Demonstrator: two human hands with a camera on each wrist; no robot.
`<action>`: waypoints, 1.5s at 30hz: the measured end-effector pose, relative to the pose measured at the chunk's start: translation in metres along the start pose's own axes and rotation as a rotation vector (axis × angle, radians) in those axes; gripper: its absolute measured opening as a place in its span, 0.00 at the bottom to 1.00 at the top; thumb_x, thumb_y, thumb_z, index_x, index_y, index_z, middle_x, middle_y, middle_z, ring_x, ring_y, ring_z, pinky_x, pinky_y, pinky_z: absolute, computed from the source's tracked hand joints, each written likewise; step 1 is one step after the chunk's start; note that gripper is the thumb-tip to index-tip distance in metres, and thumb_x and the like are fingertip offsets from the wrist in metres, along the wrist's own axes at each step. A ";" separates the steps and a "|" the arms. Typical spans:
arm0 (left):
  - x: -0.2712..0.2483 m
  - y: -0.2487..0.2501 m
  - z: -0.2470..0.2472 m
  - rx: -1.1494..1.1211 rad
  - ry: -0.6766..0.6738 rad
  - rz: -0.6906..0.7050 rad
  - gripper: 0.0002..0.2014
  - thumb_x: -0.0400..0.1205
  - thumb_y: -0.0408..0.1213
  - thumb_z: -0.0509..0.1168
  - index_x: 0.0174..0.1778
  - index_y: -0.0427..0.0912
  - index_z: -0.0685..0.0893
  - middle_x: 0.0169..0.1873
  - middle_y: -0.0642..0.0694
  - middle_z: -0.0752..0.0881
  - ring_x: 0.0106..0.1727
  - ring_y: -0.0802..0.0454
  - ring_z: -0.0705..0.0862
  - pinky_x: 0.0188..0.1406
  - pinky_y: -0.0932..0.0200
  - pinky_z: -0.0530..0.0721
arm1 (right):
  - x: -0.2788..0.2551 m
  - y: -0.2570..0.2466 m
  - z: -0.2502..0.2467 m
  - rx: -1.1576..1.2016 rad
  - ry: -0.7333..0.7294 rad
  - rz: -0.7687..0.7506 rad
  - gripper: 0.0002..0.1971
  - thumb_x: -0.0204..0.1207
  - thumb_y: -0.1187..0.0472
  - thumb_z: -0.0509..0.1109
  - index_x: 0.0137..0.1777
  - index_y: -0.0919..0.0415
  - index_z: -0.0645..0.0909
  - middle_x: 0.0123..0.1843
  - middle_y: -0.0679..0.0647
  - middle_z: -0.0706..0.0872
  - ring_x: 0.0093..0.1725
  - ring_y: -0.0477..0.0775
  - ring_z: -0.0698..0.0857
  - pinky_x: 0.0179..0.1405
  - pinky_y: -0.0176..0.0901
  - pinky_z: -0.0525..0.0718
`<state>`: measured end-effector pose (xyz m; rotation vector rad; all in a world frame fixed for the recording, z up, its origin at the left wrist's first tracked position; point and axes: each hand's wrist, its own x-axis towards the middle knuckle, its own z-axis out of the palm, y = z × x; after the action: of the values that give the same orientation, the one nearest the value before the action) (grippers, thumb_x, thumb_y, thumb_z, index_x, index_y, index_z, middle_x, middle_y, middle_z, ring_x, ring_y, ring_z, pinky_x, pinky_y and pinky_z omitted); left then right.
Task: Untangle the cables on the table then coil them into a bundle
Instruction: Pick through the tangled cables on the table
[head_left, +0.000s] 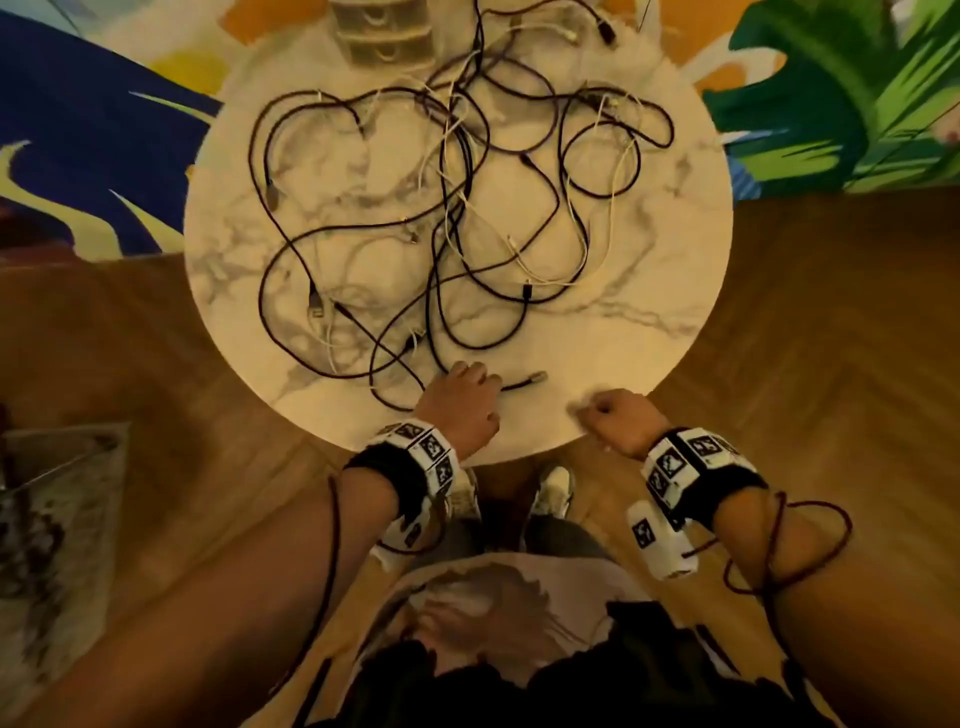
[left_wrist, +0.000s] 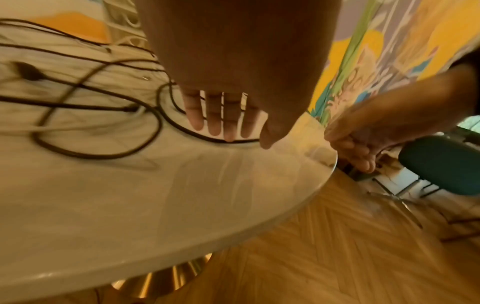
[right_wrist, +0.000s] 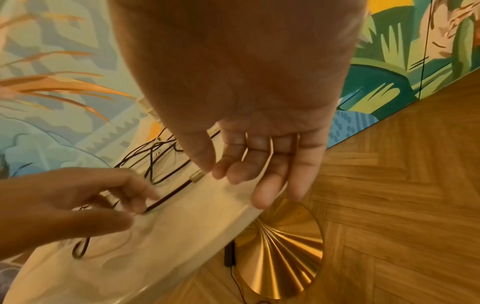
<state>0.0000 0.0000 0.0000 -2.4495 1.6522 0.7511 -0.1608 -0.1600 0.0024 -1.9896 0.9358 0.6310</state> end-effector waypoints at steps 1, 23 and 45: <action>0.008 0.006 0.001 0.041 -0.023 -0.022 0.16 0.81 0.41 0.59 0.64 0.42 0.73 0.63 0.42 0.75 0.65 0.41 0.71 0.60 0.46 0.74 | -0.001 0.002 0.001 0.001 -0.009 -0.004 0.20 0.82 0.46 0.60 0.30 0.55 0.73 0.37 0.57 0.82 0.42 0.57 0.80 0.41 0.42 0.73; 0.007 -0.016 -0.022 -0.540 0.068 -0.088 0.09 0.83 0.43 0.64 0.49 0.42 0.82 0.47 0.46 0.80 0.43 0.51 0.76 0.42 0.58 0.69 | 0.006 -0.033 -0.037 0.818 0.106 -0.133 0.18 0.86 0.58 0.58 0.32 0.59 0.68 0.26 0.55 0.65 0.18 0.47 0.73 0.28 0.40 0.77; 0.035 -0.061 -0.061 -0.579 0.284 -0.188 0.10 0.83 0.39 0.63 0.49 0.35 0.85 0.41 0.41 0.81 0.47 0.41 0.81 0.43 0.57 0.70 | 0.002 -0.044 -0.098 0.323 0.171 -0.453 0.09 0.83 0.62 0.62 0.43 0.57 0.81 0.36 0.48 0.82 0.34 0.37 0.78 0.40 0.32 0.77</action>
<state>0.0854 -0.0256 0.0257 -3.1859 1.3923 1.0062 -0.1157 -0.2268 0.0741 -1.8878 0.6036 0.0517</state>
